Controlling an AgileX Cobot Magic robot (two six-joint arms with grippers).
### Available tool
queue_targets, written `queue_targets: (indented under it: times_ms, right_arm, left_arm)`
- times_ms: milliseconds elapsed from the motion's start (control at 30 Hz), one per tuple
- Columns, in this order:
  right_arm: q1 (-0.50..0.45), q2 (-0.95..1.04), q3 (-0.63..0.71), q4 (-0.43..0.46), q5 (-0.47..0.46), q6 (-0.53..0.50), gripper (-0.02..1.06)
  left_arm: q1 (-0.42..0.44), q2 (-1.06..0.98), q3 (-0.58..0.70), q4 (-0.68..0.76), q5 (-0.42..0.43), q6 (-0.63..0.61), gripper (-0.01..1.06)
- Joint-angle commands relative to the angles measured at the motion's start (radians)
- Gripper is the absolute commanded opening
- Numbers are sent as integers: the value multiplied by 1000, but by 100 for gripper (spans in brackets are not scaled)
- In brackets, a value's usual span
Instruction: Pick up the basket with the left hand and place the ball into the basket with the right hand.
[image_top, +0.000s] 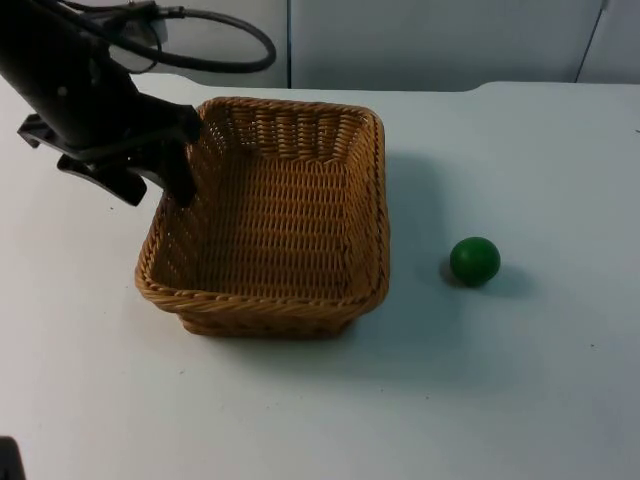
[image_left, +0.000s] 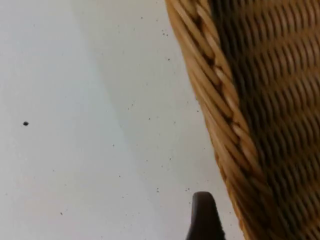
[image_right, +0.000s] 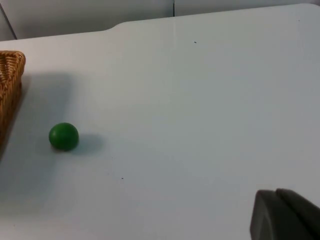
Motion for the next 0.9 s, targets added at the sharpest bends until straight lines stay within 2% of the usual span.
queue_targets:
  times_ms: [0,333,367,400,433,533,867]
  right_arm:
    - [4,-3,7,0,-2,-6,0]
    - [4,-3,7,0,-2,-6,0]
    - [4,-3,7,0,-2,-6,0]
    - [4,-3,7,0,-2,-6,0]
    - [4,-3,7,0,-2,-6,0]
    - [4,-3,7,0,-2,-6,0]
    - [4,-3,7,0,-2,-6,0]
  left_arm:
    - [-7,27,-16,-12,-12,-4,56]
    - [-7,129,-18,-17,-35,1,54]
    - [-7,138,-18,-17,-38,1,50]
    - [-7,149,-18,-19,-38,1,41]
    - [-7,149,-18,-19,-38,1,41]
    - [-7,158,-18,-21,-43,-3,0]
    - [-4,114,-32,-16,-39,-121,0]
